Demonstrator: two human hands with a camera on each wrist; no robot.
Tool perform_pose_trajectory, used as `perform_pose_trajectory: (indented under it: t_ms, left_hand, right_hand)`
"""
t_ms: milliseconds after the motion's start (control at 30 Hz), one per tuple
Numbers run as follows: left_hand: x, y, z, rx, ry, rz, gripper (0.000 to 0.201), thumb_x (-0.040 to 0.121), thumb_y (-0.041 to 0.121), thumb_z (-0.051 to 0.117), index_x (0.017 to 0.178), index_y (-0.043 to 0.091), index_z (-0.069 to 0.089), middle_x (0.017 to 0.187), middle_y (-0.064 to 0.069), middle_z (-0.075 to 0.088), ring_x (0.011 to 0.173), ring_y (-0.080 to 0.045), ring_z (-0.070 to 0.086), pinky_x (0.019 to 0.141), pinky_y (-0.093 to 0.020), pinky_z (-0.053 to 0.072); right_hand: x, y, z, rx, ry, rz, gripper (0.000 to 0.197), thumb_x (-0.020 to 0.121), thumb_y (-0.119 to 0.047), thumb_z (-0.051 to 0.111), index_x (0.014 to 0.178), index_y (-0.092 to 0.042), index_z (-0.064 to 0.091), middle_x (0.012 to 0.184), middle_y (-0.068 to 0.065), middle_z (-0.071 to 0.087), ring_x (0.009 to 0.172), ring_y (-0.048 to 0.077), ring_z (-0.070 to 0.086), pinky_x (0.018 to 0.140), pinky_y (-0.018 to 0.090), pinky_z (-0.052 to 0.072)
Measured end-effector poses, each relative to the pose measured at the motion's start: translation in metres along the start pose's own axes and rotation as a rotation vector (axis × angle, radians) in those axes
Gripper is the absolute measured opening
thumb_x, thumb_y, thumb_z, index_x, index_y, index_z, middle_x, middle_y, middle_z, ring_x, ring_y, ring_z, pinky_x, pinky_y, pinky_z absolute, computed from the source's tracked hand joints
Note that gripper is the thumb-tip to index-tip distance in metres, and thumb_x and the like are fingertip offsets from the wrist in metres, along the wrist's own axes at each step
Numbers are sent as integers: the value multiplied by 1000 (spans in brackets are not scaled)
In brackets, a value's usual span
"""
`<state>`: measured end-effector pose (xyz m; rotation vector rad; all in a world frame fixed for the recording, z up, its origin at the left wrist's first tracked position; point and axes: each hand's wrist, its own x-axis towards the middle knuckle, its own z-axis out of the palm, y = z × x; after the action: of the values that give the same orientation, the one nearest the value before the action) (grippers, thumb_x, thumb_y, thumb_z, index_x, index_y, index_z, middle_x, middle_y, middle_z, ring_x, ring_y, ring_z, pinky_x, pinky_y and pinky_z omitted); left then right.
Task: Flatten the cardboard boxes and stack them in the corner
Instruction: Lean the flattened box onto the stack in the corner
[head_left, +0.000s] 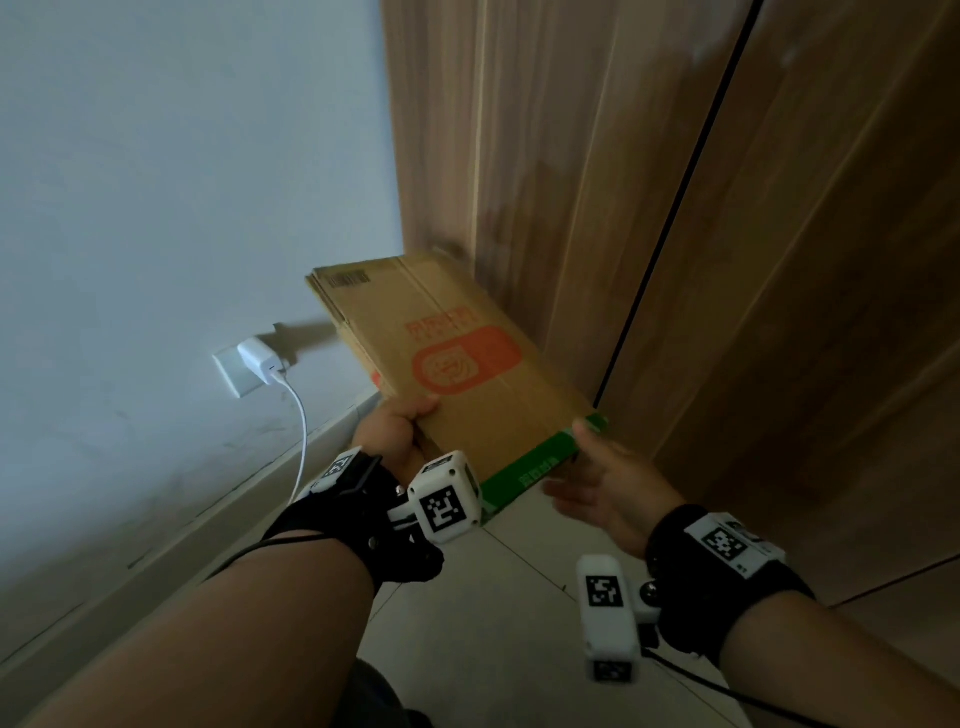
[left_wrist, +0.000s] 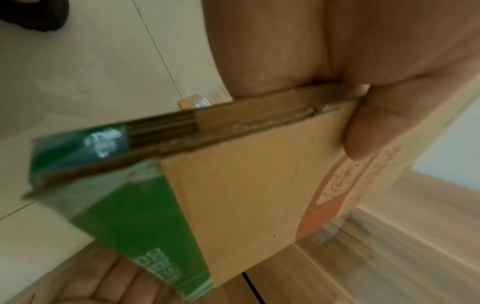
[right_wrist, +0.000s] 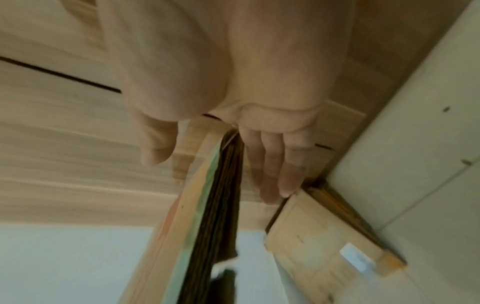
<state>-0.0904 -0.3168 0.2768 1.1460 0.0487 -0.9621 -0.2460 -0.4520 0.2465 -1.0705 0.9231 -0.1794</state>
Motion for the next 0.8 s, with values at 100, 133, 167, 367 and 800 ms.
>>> perform_pose_trajectory:
  t_ms: [100, 133, 167, 367, 800]
  left_hand:
    - [6, 4, -6, -4, 21, 2, 36, 93, 8, 43, 128, 2, 49, 91, -13, 65, 79, -30, 62, 59, -43, 47]
    - [10, 6, -8, -4, 30, -3, 33, 93, 8, 44, 126, 4, 50, 91, -13, 64, 80, -31, 61, 62, -44, 47]
    - [15, 9, -11, 7, 44, -8, 31, 93, 8, 45, 124, 6, 50, 91, -13, 64, 80, -31, 60, 66, -47, 47]
    - [68, 8, -63, 174, 174, -73, 29, 88, 6, 55, 116, 13, 52, 106, -10, 64, 92, -28, 61, 69, -40, 52]
    - [170, -64, -130, 293, 269, -218, 40, 90, -6, 40, 117, 20, 55, 96, -6, 67, 79, -14, 62, 64, -26, 44]
  right_hand:
    - [13, 6, 23, 84, -28, 9, 43, 88, -34, 60, 125, -14, 50, 116, 17, 65, 89, 27, 64, 70, 35, 52]
    - [19, 8, 30, 121, -22, -1, 39, 89, -25, 61, 124, -14, 49, 113, 15, 64, 88, 26, 63, 68, 35, 51]
    - [27, 8, 37, 147, -8, -6, 34, 90, -16, 59, 122, -13, 49, 110, 13, 63, 87, 25, 62, 67, 34, 49]
    - [80, 31, 63, 144, 28, 45, 27, 92, 1, 51, 111, -17, 46, 103, 7, 61, 84, 23, 60, 62, 33, 47]
    - [196, 92, 49, 81, 97, 148, 52, 93, 3, 45, 139, -20, 37, 101, 7, 62, 85, 24, 62, 61, 34, 49]
